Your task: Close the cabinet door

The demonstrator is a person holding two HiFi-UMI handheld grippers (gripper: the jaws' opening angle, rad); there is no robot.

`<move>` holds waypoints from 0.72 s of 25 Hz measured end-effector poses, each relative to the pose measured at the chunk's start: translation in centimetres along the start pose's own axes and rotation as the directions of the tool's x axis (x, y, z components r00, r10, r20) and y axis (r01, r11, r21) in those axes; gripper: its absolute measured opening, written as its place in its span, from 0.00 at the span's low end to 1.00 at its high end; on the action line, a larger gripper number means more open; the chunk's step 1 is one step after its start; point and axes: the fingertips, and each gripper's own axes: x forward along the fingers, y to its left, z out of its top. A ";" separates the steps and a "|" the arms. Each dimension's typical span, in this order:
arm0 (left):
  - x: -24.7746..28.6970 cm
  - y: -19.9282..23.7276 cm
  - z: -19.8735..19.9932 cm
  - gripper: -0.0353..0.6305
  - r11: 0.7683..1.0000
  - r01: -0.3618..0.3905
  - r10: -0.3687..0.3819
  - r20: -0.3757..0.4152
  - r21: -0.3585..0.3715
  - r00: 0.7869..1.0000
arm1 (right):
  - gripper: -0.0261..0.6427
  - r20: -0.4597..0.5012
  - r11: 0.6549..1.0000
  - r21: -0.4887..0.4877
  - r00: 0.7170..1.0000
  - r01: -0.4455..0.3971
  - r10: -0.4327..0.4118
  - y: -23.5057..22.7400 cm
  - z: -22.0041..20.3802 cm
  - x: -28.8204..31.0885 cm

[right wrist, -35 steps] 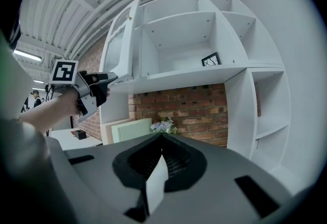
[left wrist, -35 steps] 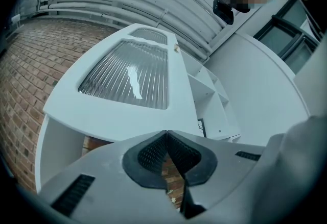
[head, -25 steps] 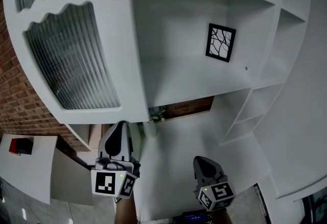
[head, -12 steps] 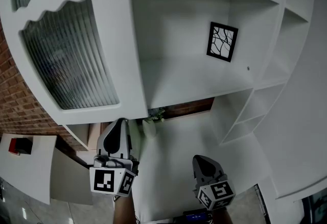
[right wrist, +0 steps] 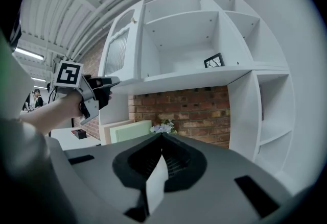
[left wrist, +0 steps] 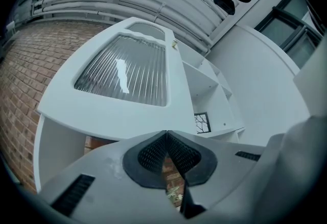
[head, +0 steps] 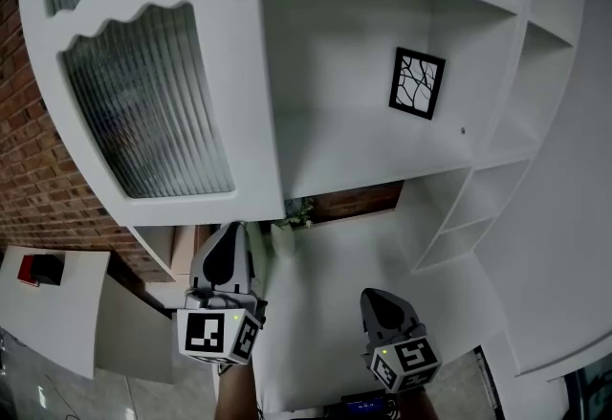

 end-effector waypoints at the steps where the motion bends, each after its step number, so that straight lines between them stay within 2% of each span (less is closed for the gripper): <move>1: -0.5 -0.2 -0.2 0.07 1.000 0.001 -0.001 -0.006 -0.005 1.000 | 0.04 0.004 1.000 0.000 1.000 0.000 0.000 0.1 0.2 -0.2; 11: -6.2 -1.4 -0.3 0.07 0.999 0.026 -0.028 -0.060 -0.043 0.998 | 0.04 0.021 0.998 -0.053 0.999 -0.030 0.031 4.0 1.5 -2.4; 18: -11.3 -1.0 -0.4 0.07 0.998 0.007 -0.014 -0.113 -0.062 0.994 | 0.04 0.031 0.992 -0.112 0.998 -0.053 0.056 8.1 1.6 -5.0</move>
